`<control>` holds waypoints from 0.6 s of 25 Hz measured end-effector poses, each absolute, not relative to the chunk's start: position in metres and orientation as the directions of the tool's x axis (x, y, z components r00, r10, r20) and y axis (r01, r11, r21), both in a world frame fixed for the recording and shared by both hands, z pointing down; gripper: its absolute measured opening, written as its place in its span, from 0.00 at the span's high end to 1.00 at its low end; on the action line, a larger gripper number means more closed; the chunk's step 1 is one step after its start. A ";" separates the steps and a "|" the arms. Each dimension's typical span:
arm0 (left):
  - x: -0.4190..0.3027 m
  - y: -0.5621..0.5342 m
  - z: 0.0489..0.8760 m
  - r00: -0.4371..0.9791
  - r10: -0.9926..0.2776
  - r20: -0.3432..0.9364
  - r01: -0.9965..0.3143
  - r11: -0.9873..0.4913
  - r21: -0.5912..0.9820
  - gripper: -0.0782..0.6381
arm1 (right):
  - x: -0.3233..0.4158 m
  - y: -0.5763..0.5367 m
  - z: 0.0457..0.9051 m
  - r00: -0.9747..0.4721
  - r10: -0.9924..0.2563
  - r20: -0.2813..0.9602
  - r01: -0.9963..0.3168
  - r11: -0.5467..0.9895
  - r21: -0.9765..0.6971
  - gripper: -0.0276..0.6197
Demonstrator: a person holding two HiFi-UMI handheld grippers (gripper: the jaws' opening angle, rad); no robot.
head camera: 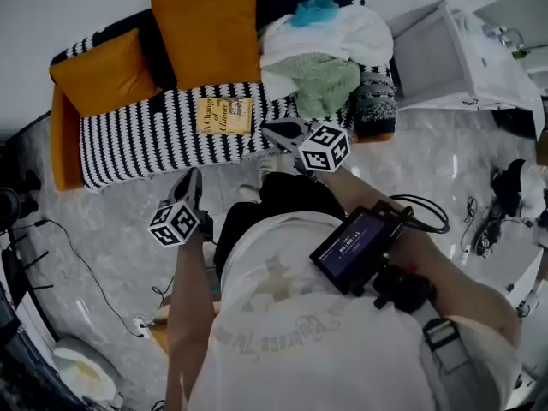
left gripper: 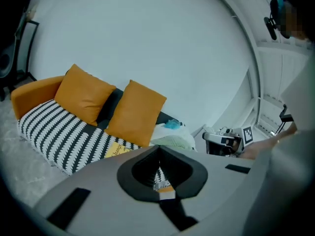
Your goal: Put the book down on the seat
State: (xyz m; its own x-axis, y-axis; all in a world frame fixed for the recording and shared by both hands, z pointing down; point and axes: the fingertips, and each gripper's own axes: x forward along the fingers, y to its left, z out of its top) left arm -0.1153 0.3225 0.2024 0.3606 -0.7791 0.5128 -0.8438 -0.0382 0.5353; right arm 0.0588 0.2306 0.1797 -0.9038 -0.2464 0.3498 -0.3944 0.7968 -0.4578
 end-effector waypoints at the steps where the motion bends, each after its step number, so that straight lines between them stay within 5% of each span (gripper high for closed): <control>1: -0.113 0.323 0.198 0.365 -0.781 0.507 -0.845 -0.050 0.532 0.87 | 0.059 0.233 0.172 -0.906 -0.248 0.342 -0.390 0.803 -0.450 0.94; 15: -0.112 0.349 0.153 0.399 -0.800 0.449 -0.855 -0.148 0.496 0.87 | 0.058 0.265 0.104 -0.927 -0.277 0.251 -0.360 0.844 -0.397 0.94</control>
State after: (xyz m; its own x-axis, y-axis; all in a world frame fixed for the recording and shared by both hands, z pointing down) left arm -0.1119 0.3494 0.1528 0.3990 -0.7995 0.4490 -0.8555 -0.1482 0.4962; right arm 0.0583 0.2646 0.1044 -0.9275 -0.2771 0.2511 -0.3598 0.8443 -0.3972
